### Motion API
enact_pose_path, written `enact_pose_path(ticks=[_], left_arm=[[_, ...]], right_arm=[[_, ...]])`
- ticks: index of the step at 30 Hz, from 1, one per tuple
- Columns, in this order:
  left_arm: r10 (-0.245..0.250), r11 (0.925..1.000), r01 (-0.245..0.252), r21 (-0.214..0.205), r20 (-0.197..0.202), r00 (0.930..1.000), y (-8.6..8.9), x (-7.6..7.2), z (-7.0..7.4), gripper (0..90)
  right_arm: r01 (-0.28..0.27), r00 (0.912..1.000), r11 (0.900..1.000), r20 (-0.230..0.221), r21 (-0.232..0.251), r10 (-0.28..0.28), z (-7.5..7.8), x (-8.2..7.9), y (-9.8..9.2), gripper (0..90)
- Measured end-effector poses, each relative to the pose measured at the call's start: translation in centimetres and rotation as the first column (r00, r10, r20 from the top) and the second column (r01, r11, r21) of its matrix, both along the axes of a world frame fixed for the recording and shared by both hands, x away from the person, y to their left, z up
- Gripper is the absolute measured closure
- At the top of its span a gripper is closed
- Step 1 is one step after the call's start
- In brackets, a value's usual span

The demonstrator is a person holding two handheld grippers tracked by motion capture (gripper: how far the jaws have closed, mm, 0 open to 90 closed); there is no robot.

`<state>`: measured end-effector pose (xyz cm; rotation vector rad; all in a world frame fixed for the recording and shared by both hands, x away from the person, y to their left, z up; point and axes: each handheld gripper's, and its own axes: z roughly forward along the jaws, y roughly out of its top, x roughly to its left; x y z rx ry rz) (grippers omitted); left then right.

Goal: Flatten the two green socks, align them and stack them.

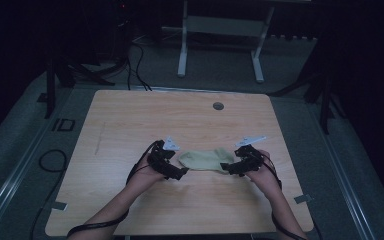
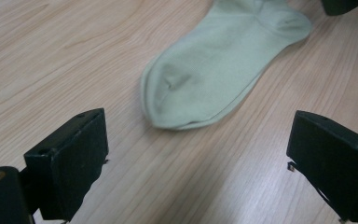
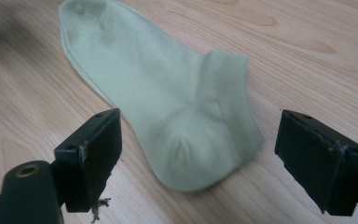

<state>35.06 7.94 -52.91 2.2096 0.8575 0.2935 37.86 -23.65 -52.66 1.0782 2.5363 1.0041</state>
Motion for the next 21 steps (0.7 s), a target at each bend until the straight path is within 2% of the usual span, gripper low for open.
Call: enact_pose_path(ticks=[3, 6, 11, 13, 19, 21], left_arm=[[0.022, 0.9996, -0.022, -0.02, 0.02, 0.9996, 0.9, -0.2, -0.3, 5.2], [0.039, 0.9976, -0.038, -0.057, 0.008, 0.9992, 1.7, -0.3, -0.7, 5.3], [0.034, 0.9985, -0.034, -0.042, -0.006, 0.9994, 2.6, -0.7, -1.6, 5.2], [0.043, 0.9979, -0.044, -0.048, -0.018, 0.9989, 3.1, -0.9, -2.0, 5.2], [0.087, 0.9945, -0.088, -0.057, -0.013, 0.9961, 4.7, -1.5, -2.5, 5.3], [0.095, 0.9938, -0.096, -0.056, -0.018, 0.9953, 5.2, -1.7, -2.7, 5.3]], right_arm=[[0.019, 0.9997, 0.9998, 0.014, 0.003, -0.019, 0.0, -0.2, -0.7, 14.6], [0.032, 0.9993, 0.9995, 0.017, 0.002, -0.032, -0.3, -0.4, -1.4, 14.6], [0.039, 0.9991, 0.9992, 0.014, -0.004, -0.039, -0.9, -0.8, -2.5, 14.5], [0.042, 0.9989, 0.9991, 0.019, 0.007, -0.042, -1.0, -1.0, -2.9, 14.5], [0.063, 0.998, 0.9979, 0.007, 0.018, -0.063, -1.5, -1.5, -4.4, 14.2], [0.078, 0.9968, 0.9967, 0.015, 0.021, -0.078, -1.7, -1.7, -4.9, 14.1]])
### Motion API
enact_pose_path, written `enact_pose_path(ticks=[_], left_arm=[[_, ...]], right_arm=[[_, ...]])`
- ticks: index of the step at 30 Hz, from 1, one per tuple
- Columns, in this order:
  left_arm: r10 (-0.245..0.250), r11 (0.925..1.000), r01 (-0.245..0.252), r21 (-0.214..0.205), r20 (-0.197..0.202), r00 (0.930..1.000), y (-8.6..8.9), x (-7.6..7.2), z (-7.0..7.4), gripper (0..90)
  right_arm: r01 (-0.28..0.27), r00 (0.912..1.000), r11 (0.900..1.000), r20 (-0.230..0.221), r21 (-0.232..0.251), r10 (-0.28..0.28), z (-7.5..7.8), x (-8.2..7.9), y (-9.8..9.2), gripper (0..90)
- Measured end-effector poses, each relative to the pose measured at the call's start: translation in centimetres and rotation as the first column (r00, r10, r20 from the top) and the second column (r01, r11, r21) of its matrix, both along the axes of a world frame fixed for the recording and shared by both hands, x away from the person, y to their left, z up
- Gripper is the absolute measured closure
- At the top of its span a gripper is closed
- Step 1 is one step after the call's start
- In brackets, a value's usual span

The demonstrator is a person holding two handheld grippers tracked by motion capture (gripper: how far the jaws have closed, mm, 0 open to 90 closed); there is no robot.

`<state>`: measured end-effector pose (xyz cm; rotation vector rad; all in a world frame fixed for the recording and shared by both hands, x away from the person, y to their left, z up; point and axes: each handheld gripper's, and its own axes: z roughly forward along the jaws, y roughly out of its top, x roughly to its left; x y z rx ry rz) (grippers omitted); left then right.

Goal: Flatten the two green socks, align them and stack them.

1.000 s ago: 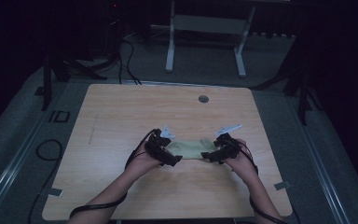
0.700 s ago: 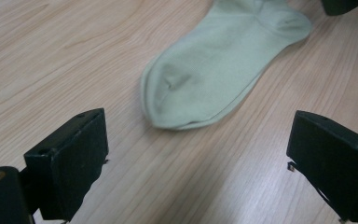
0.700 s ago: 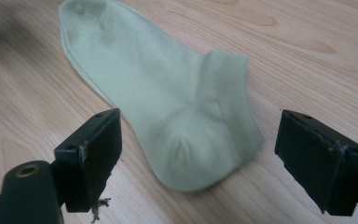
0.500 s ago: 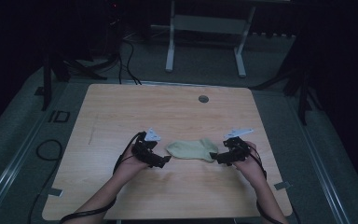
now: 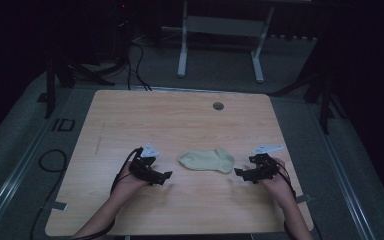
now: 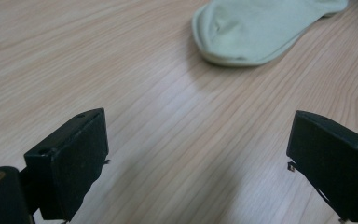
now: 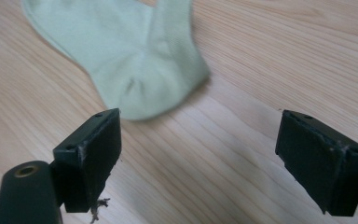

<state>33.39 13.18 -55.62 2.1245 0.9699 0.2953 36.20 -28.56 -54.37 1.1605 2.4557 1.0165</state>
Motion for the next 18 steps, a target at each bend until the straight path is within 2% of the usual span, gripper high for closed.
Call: enact_pose_path(ticks=[3, 9, 11, 18], left_arm=[[0.015, 0.9999, -0.015, 0.005, 0.0, 0.9999, 0.9, -0.3, -0.1, 5.3], [0.06, 0.9981, -0.06, -0.016, -0.007, 0.9982, 2.6, -1.1, -0.5, 5.3], [0.065, 0.9979, -0.065, -0.008, 0.0, 0.9979, 3.2, -1.3, -0.6, 5.3], [0.098, 0.9948, -0.098, -0.026, 0.0, 0.9951, 4.7, -1.9, -0.7, 5.3]], right_arm=[[0.026, 0.9996, 0.9997, 0.006, 0.003, -0.026, -0.3, -0.3, -0.8, 14.1], [0.063, 0.998, 0.998, 0.008, -0.012, -0.063, -1.2, -1.1, -2.2, 14.1], [0.075, 0.9971, 0.9972, 0.01, -0.004, -0.075, -1.2, -1.4, -2.7, 14.1], [0.111, 0.9936, 0.9938, 0.021, 0.01, -0.111, -1.2, -2.5, -4.1, 14.3]])
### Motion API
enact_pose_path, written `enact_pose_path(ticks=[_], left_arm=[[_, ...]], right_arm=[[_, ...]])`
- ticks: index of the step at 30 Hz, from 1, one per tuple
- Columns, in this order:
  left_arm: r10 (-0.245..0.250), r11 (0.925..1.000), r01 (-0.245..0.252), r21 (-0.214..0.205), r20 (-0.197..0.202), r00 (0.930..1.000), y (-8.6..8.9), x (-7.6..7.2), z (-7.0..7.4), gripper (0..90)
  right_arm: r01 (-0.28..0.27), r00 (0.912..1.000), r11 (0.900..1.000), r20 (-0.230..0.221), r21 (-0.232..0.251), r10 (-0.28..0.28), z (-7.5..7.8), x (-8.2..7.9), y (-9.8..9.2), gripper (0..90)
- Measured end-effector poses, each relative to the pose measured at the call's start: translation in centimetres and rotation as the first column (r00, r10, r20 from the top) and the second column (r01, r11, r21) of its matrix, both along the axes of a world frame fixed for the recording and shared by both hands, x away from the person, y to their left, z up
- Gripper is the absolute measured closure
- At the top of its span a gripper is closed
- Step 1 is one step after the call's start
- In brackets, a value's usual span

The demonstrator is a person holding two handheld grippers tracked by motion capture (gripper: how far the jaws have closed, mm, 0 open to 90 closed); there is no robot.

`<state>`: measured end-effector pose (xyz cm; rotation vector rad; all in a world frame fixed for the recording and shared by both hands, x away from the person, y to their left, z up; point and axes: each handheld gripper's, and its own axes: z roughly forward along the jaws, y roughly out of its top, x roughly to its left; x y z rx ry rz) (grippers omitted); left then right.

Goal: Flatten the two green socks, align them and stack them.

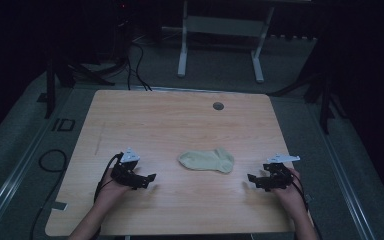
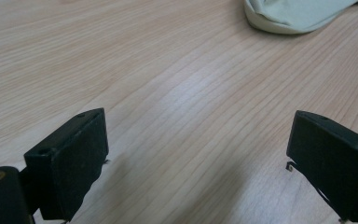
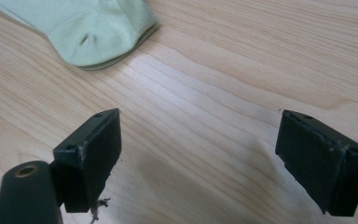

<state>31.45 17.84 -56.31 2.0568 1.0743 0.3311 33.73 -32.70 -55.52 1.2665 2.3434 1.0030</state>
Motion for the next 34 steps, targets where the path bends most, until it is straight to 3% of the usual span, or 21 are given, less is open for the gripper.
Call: enact_pose_path(ticks=[3, 12, 17, 19, 26, 28, 34], left_arm=[[0.01, 0.9999, -0.01, 0.0, 0.0, 0.9999, 0.6, -0.3, -0.1, 5.3], [0.038, 0.9992, -0.038, 0.009, -0.008, 0.9993, 2.1, -1.2, -0.7, 5.3], [0.07, 0.9975, -0.07, 0.009, 0.01, 0.9975, 3.1, -1.9, -0.6, 5.2], [0.085, 0.9958, -0.086, 0.03, 0.023, 0.9961, 3.4, -2.1, -0.7, 5.2], [0.138, 0.9902, -0.138, 0.017, 0.034, 0.9899, 4.5, -2.6, -0.8, 5.2], [0.158, 0.9869, -0.16, 0.02, 0.056, 0.9858, 4.7, -2.7, -0.7, 5.3], [0.189, 0.9816, -0.19, 0.017, 0.055, 0.9804, 5.1, -2.7, -0.9, 5.2]], right_arm=[[0.023, 0.999, 0.9994, 0.038, -0.026, -0.022, -0.1, -0.5, -0.3, 14.3], [0.082, 0.9949, 0.9966, 0.058, -0.002, -0.082, -0.3, -1.2, -1.3, 14.3], [0.109, 0.9916, 0.9941, 0.07, 0.0, -0.109, -0.5, -1.5, -1.9, 14.4], [0.114, 0.9905, 0.9934, 0.075, 0.012, -0.115, -0.6, -1.6, -2.2, 14.6], [0.131, 0.9871, 0.9913, 0.093, -0.003, -0.13, -0.7, -1.7, -2.2, 14.6], [0.135, 0.9866, 0.9909, 0.093, -0.006, -0.133, -0.7, -1.7, -2.2, 14.6], [0.146, 0.985, 0.9892, 0.094, -0.013, -0.144, -0.9, -1.7, -2.3, 14.5]])
